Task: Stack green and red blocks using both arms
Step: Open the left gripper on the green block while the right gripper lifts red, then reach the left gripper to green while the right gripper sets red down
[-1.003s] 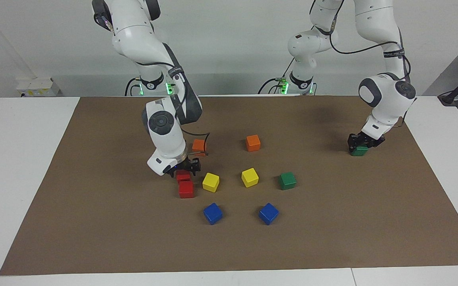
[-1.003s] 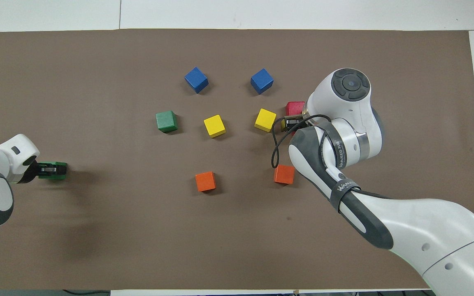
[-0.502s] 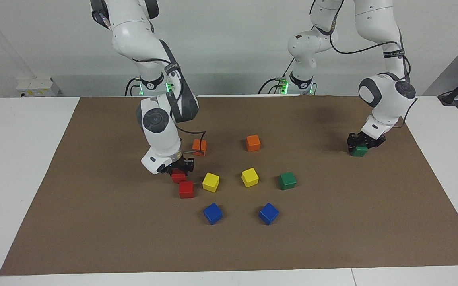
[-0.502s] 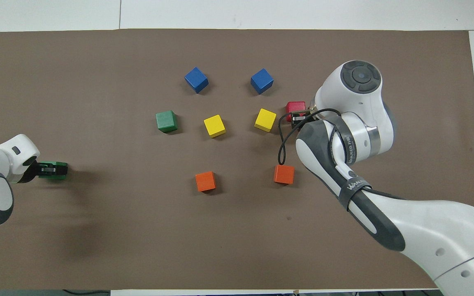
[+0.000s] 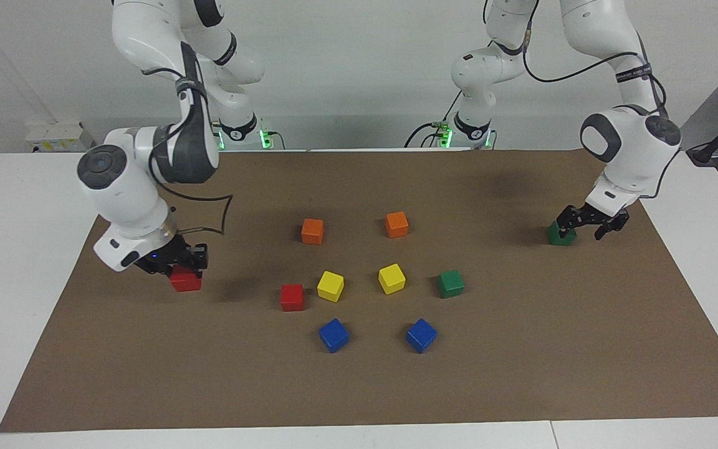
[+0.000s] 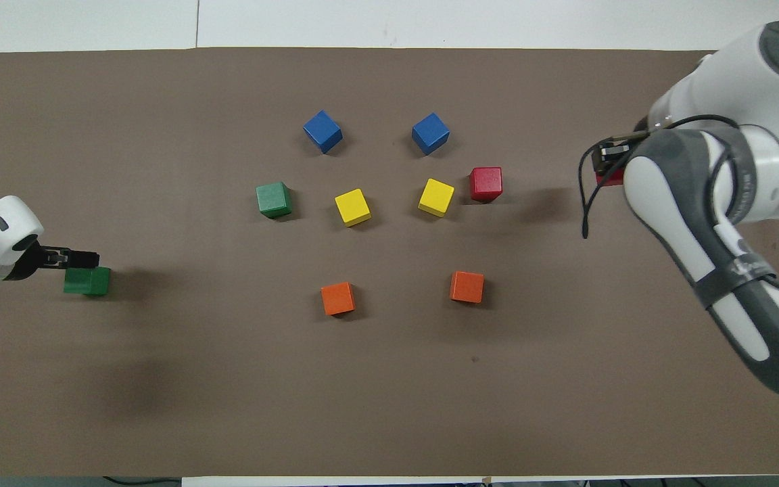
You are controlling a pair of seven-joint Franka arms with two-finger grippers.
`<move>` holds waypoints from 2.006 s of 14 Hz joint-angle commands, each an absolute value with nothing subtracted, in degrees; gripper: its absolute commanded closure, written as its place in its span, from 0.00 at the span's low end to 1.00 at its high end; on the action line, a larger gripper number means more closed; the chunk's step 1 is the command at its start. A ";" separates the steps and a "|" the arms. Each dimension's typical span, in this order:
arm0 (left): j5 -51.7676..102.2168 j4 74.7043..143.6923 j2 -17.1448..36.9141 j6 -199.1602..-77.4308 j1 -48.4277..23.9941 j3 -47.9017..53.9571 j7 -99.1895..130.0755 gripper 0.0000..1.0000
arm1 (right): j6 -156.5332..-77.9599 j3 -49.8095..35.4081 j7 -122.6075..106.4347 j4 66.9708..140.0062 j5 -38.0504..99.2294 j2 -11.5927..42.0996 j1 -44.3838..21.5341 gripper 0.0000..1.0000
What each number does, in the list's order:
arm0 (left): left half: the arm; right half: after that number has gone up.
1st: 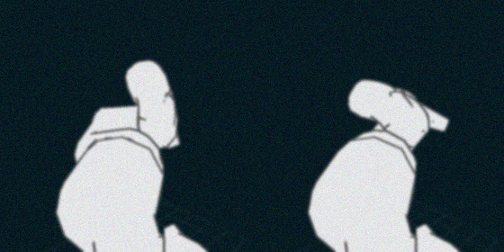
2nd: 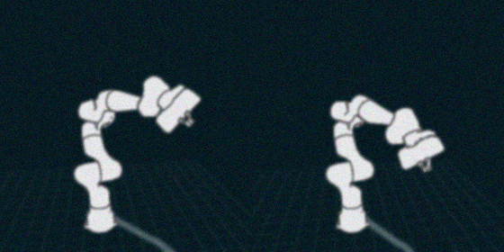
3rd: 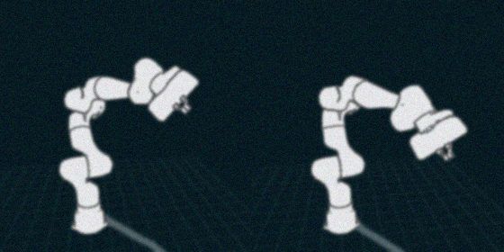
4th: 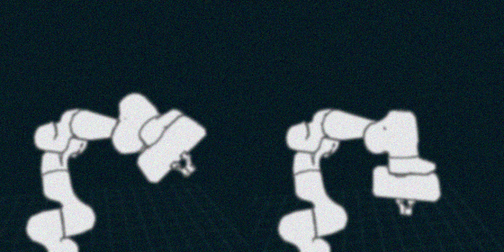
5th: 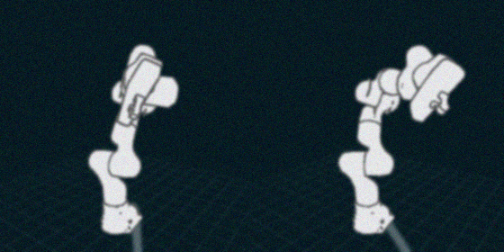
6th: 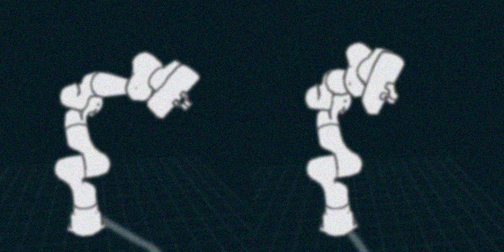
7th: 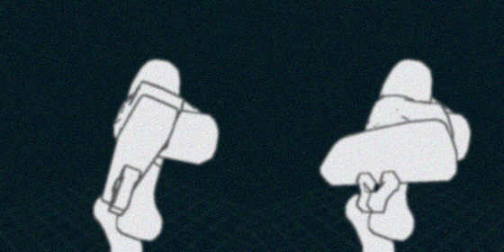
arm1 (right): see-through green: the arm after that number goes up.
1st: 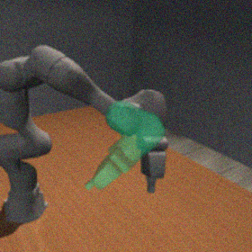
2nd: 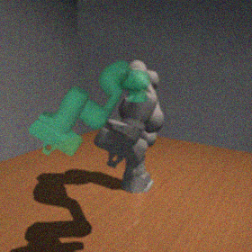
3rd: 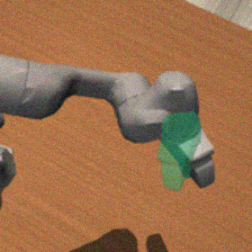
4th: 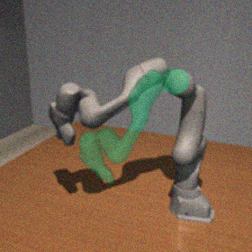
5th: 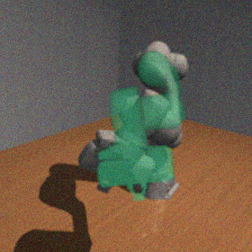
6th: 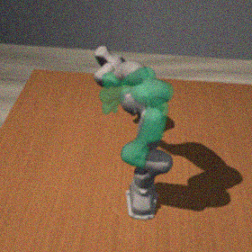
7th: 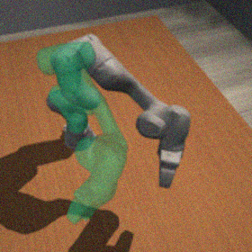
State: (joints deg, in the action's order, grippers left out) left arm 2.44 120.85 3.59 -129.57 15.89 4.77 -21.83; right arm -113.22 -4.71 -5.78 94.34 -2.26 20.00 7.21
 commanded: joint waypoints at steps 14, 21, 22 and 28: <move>2.90 106.08 2.81 -120.39 1.42 5.01 -7.85 0.00 | -125.42 -5.54 -13.89 110.47 -1.85 16.96 10.02 1.00; 2.90 106.00 7.72 -127.61 -7.28 4.92 5.42 0.00 | -128.41 -5.54 -13.80 112.15 -1.85 17.40 10.20 1.00; 2.73 106.17 8.43 -129.62 -7.99 5.01 8.06 0.00 | -128.41 -5.54 -13.80 112.15 -1.85 17.49 10.11 1.00; 2.46 104.59 13.26 -132.62 -11.33 4.92 8.26 0.00 | -130.78 -5.54 -13.27 112.68 -1.93 18.02 10.28 0.29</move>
State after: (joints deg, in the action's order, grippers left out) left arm 2.44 106.06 11.48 -131.72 -10.26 5.84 7.93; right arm -129.44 -4.91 -11.93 111.18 -2.24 18.99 9.26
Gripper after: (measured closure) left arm 0.000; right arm 0.449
